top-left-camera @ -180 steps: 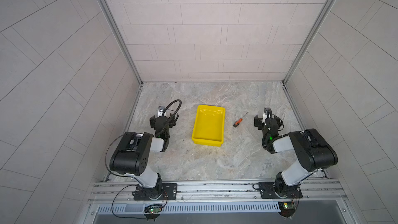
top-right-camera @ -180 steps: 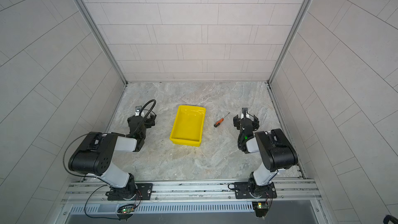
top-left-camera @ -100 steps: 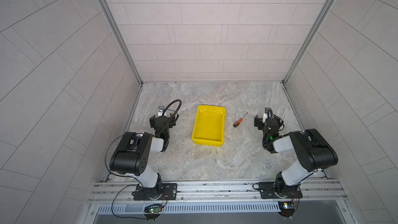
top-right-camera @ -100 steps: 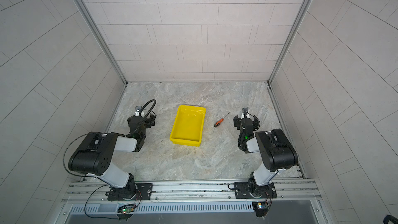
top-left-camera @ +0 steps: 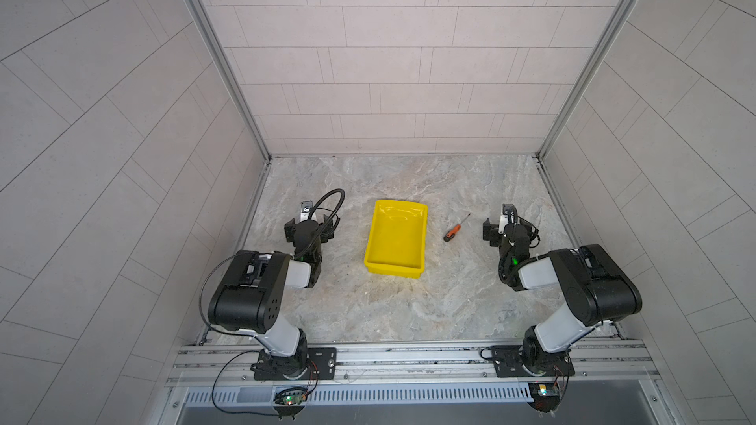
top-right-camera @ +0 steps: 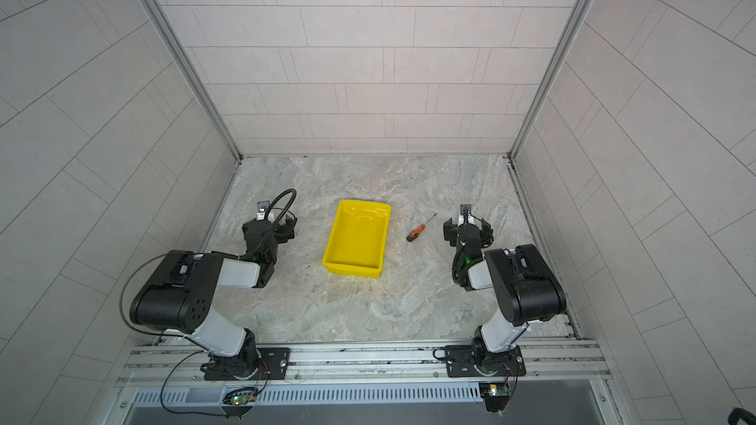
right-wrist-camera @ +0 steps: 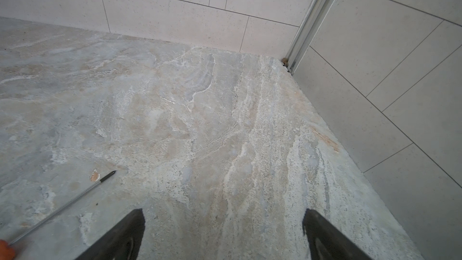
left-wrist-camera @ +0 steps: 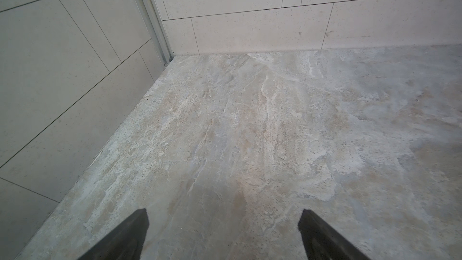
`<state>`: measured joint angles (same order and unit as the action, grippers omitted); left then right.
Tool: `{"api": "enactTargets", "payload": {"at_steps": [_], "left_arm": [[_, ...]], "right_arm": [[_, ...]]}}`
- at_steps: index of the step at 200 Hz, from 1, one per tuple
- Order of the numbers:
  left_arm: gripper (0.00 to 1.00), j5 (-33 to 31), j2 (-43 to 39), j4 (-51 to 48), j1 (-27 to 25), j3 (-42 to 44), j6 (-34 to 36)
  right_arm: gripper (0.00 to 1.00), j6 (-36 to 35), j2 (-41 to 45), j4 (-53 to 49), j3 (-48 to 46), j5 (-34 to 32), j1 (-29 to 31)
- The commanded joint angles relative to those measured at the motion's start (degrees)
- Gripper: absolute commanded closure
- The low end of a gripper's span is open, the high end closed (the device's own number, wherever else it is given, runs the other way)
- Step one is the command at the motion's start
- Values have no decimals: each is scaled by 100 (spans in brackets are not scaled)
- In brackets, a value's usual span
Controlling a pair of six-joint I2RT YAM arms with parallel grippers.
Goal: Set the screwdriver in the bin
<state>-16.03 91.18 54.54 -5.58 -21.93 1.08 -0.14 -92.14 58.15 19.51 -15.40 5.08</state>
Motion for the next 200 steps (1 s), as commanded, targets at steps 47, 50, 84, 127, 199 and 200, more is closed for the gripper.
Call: {"api": "enactTargets", "payload": {"at_steps": [47,50,84,127,199,200], "left_arm": [[0,38,-4,96,34,31,-3],[0,39,-3,100,40,31,-3],[0,10,-11,121,41,48,-12],[0,29,-257,1239,-23,767,60],[0,296,-3241,-5627,-1259,-1338,-714],[0,299,-3262,-5699,-1264,-1361,-745]], "right_arm": [[1,28,137,-50,61,13,-21],[1,29,135,-52,62,16,-17],[1,22,138,-47,53,15,-20],[1,-211,479,481,-322,-480,263],[1,1368,3804,-5788,1545,-599,1232],[1,1482,3842,-5986,1555,-619,1232]]}}
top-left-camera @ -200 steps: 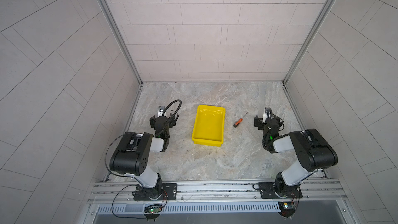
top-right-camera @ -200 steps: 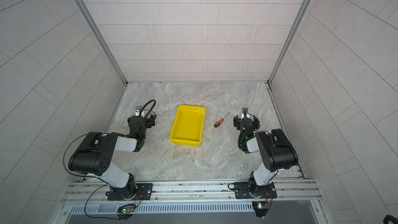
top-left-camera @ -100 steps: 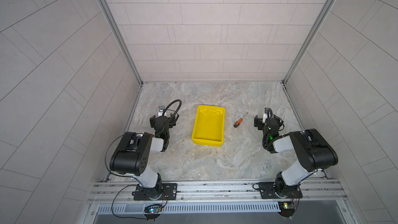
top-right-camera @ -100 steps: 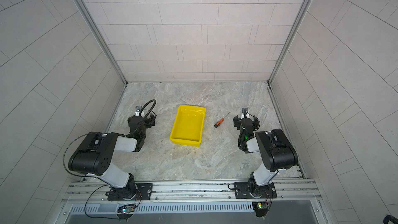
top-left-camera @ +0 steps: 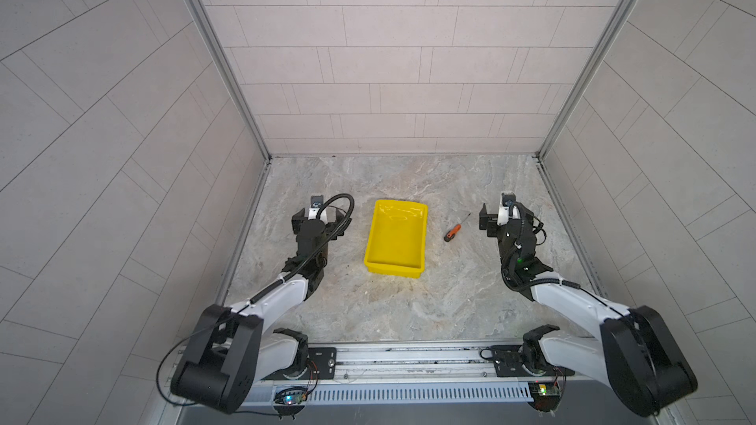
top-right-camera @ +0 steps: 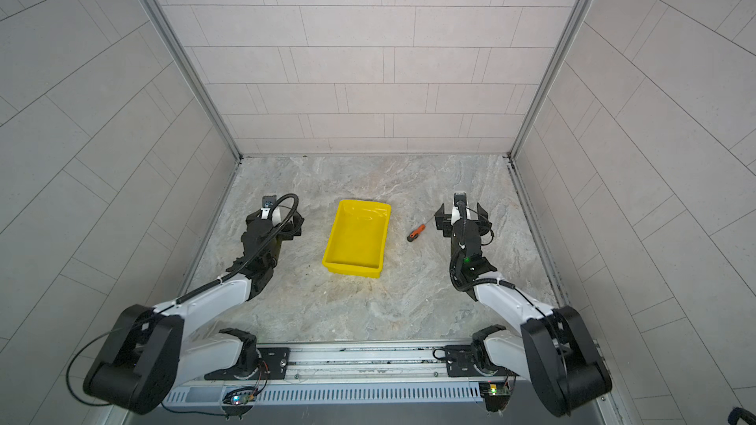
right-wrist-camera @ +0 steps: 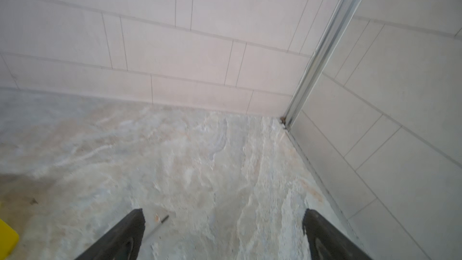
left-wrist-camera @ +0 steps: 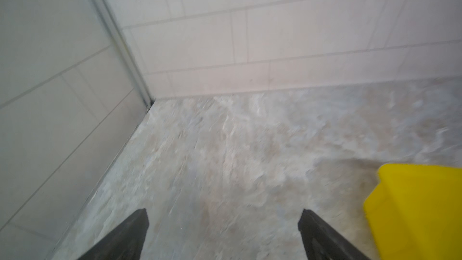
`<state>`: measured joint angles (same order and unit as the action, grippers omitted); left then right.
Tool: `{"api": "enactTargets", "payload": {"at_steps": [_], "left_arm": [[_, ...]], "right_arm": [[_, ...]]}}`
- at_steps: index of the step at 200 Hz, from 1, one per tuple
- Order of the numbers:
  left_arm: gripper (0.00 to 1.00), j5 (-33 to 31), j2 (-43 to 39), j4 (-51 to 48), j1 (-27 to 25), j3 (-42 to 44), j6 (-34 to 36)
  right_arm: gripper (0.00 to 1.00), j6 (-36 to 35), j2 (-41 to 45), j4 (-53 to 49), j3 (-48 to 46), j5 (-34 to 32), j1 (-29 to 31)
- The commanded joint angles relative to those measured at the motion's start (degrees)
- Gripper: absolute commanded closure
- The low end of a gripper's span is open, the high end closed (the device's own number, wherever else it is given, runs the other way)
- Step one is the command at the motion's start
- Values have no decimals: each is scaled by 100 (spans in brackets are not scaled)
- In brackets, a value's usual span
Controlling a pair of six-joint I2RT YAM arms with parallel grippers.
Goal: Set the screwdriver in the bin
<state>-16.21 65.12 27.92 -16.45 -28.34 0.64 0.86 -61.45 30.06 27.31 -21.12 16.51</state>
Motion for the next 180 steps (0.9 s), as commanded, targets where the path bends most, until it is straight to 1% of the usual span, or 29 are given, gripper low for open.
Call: {"api": "enactTargets", "payload": {"at_steps": [1,6,9,11,13,18,27,35,40,42,47,55,65,79,91,100,108,119,135,160,180], "left_arm": [[0,318,-684,-3099,-181,-732,-734],[0,340,-842,-3359,-202,-752,-879],[0,360,-933,-3500,-201,-760,-975],[0,367,-1004,-3576,-201,-747,-1026],[0,371,-1081,-3643,-201,-729,-1083],[0,345,-1259,-3764,-204,-675,-1226],[0,145,-1598,-3799,-201,-495,-1579],[0,-19,-1906,-4234,-203,-438,-1990],[0,-12,-2016,-4600,-201,-436,-2119],[0,22,-2191,-4749,-203,-429,-2145],[0,106,-2393,-5000,-202,-367,-2130],[0,201,-2683,-4968,-202,-147,-1976],[0,-2,-2990,-5225,-167,-65,-2329],[0,98,-3307,-5193,-164,62,-2330],[0,20,-3462,-5143,-157,173,-2405],[0,-49,-3505,-5038,-166,302,-2518],[0,13,-3515,-4930,-164,439,-2623],[0,247,-3481,-4834,-166,521,-2637],[0,384,-3369,-4883,-165,472,-2642],[0,-156,-3187,-5177,-163,383,-2963],[0,-411,-3155,-5414,-166,355,-3161]], "right_arm": [[1,1478,805,-3276,867,-66,89],[1,2034,960,-4070,1053,-151,89],[0,2712,1039,-4509,1080,-292,89],[0,2993,1085,-4549,1019,-374,85],[0,3109,1142,-4486,916,-430,88],[0,3335,1250,-4072,504,-444,47],[0,3518,1431,-3504,-37,82,-172],[1,3625,1530,-3218,-375,524,-379],[1,3692,1556,-3162,-506,638,-452],[1,3725,1563,-3163,-538,650,-468],[1,3745,1566,-3201,-581,661,-497],[1,3679,1554,-3286,-616,664,-504],[1,3633,1548,-3357,-677,618,-509],[1,3595,1626,-3484,-786,532,-514],[1,3577,1750,-3490,-988,511,-515],[1,3601,1846,-3403,-1236,458,-513],[1,3827,1952,-3315,-1383,427,-531],[1,3643,2113,-3094,-1491,608,-527],[1,3724,2231,-2942,-1641,528,-525],[1,3726,2168,-2893,-1648,484,-523],[1,3800,2015,-2930,-1591,460,-524]]}}
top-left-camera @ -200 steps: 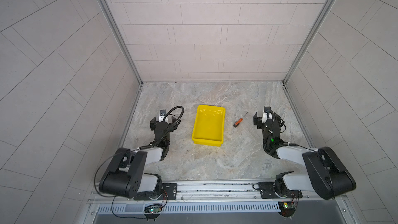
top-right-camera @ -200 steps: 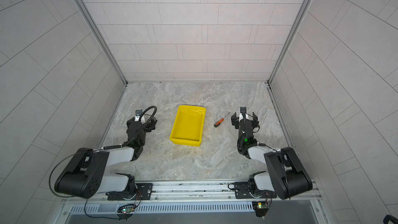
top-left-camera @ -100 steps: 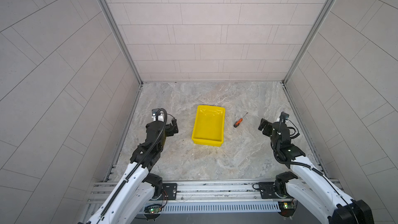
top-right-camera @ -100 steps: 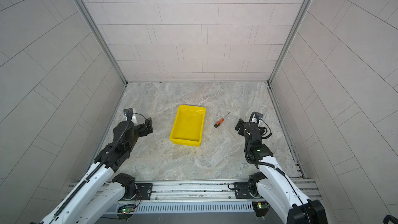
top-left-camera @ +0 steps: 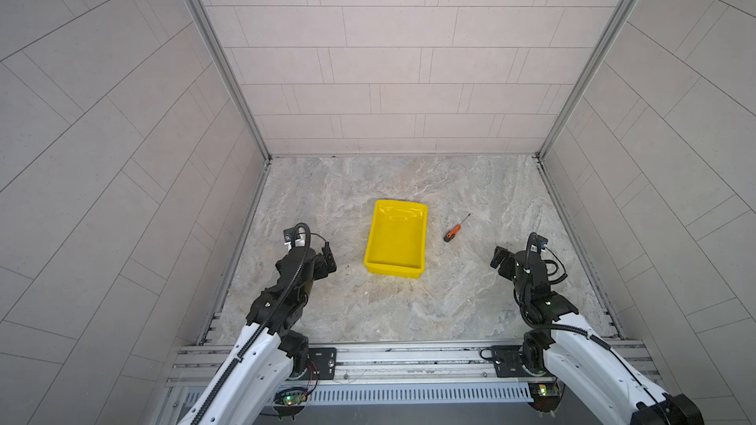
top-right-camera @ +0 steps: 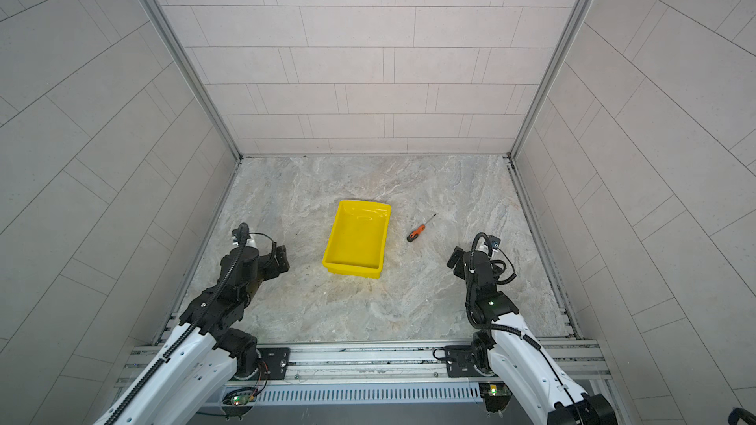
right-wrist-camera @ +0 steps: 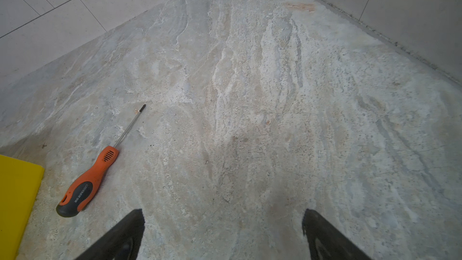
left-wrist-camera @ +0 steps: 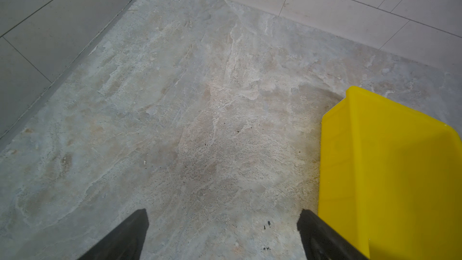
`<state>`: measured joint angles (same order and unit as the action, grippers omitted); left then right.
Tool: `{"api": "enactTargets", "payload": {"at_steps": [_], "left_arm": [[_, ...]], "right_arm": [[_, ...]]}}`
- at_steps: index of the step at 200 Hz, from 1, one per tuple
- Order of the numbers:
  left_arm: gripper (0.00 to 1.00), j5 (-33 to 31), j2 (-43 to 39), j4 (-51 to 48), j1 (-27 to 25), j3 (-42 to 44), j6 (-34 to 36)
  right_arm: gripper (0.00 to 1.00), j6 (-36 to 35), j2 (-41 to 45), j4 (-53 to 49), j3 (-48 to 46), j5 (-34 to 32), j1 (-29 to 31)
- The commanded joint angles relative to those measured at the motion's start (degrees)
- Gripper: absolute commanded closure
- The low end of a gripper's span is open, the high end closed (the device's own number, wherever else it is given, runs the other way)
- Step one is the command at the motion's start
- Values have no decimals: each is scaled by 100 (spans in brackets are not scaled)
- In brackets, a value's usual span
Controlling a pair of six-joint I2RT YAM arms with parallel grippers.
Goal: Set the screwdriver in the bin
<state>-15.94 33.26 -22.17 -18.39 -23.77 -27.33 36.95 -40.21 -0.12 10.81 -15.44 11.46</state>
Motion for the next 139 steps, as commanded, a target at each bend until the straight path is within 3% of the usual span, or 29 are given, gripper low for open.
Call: {"api": "enactTargets", "payload": {"at_steps": [1,23,38,78,97,106,122,139], "left_arm": [[0,-450,27,-421,33,-102,-379],[0,-899,-57,-781,27,-26,-782],[0,-850,-154,-725,28,58,-811],[0,-704,-223,-516,33,228,-811],[0,-637,-214,-510,37,224,-772],[0,-565,-205,-481,38,224,-748],[0,-555,-201,-535,38,207,-740],[0,-551,-235,-595,38,197,-764]], "right_arm": [[1,195,-119,81,60,-108,-20],[1,398,-365,-570,385,-600,-8],[1,691,-605,-1080,718,-1061,54],[1,672,-1730,-1391,1944,-1215,549],[1,616,-2447,-1186,2520,-1234,416],[1,841,-2655,-1296,2853,-779,-45],[1,1234,-2887,-958,3031,760,-990],[1,1301,-3115,-1161,3365,1029,-1037]]}}
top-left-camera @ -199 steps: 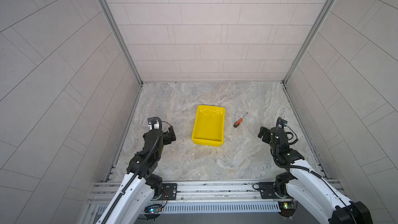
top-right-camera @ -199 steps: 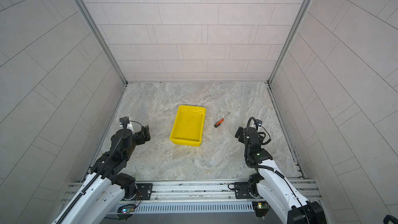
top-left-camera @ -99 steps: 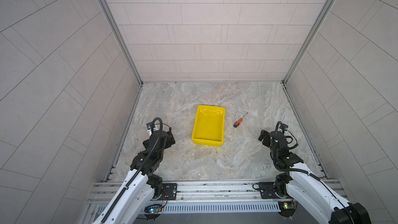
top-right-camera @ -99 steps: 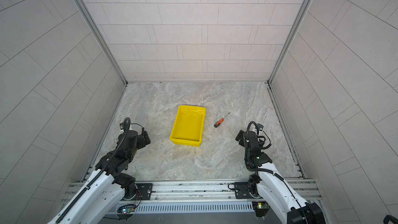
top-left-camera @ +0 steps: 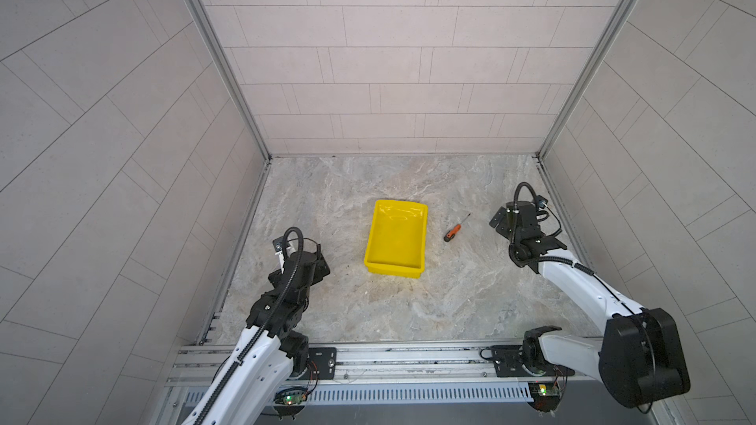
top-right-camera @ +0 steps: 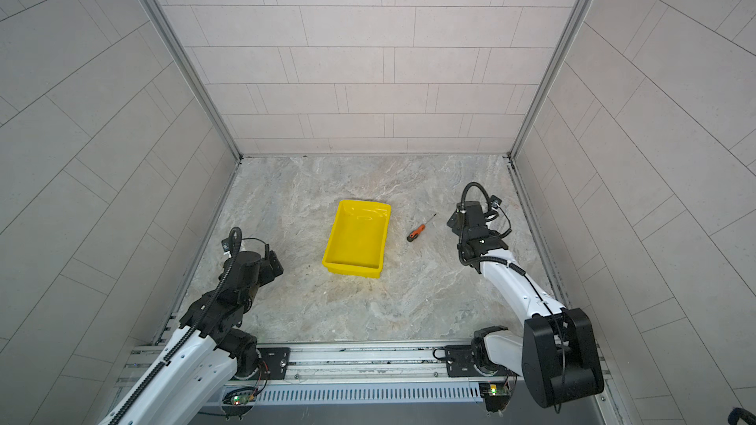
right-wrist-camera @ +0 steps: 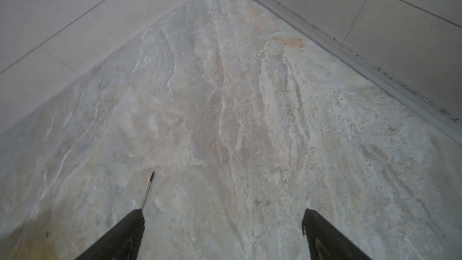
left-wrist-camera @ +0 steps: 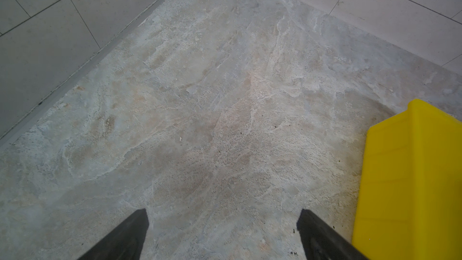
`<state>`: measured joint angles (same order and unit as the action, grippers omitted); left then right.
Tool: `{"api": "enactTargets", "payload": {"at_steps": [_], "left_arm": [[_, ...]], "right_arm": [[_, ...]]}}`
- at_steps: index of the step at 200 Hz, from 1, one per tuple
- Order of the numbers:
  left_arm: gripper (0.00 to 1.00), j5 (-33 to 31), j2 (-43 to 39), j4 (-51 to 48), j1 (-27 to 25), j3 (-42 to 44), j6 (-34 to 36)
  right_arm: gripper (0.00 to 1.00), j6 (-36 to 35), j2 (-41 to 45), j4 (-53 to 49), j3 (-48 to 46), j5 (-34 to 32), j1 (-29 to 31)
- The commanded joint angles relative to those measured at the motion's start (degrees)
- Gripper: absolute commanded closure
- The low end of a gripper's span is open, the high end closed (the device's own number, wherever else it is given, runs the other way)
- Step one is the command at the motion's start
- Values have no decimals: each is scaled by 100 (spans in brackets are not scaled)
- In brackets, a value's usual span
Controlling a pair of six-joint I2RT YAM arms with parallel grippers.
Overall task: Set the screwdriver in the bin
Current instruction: 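Lower the right gripper over the orange screwdriver handle and close on it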
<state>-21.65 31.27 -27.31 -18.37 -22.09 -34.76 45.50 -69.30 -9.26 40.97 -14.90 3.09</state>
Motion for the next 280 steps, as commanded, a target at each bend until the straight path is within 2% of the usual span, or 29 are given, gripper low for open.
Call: {"api": "enactTargets", "payload": {"at_steps": [1,27,54,97,123,141,153,168,182,195,223,239,262,280], "left_arm": [[0,20,-39,-77,35,29,-22],[0,7,-103,112,37,83,59],[0,-173,-258,-243,35,-29,2],[0,-132,-760,-177,37,161,34],[0,170,-804,254,35,380,244],[0,205,-679,270,33,350,260],[1,220,-582,266,33,323,267],[1,222,-499,306,35,318,277],[3,218,-422,374,40,315,294],[5,240,-335,442,35,311,321],[7,268,-207,450,31,277,331],[8,258,-230,437,33,283,337],[8,210,-326,428,35,314,313],[8,164,-376,504,35,361,323]], "right_arm": [[1,449,-220,-285,389,986,-197],[1,279,-652,-1112,1098,1419,259],[1,756,-1185,-1689,1440,2346,724],[5,1520,-1889,-1200,1540,2609,1573],[7,1716,-2399,-1261,1741,2791,1607],[13,1654,-2652,-1526,1935,2579,1607],[21,1711,-2768,-1568,1967,2506,1600],[24,1788,-2926,-1523,1962,2664,1589],[34,1779,-3112,-1452,2063,2951,1581],[37,1730,-3269,-1503,2230,3112,1583],[40,1765,-3287,-1614,2307,2744,1555],[48,1811,-3257,-1628,2300,2527,1513],[58,1789,-3339,-1744,2369,2561,1398],[59,1737,-3404,-1775,2359,2572,1371]]}}
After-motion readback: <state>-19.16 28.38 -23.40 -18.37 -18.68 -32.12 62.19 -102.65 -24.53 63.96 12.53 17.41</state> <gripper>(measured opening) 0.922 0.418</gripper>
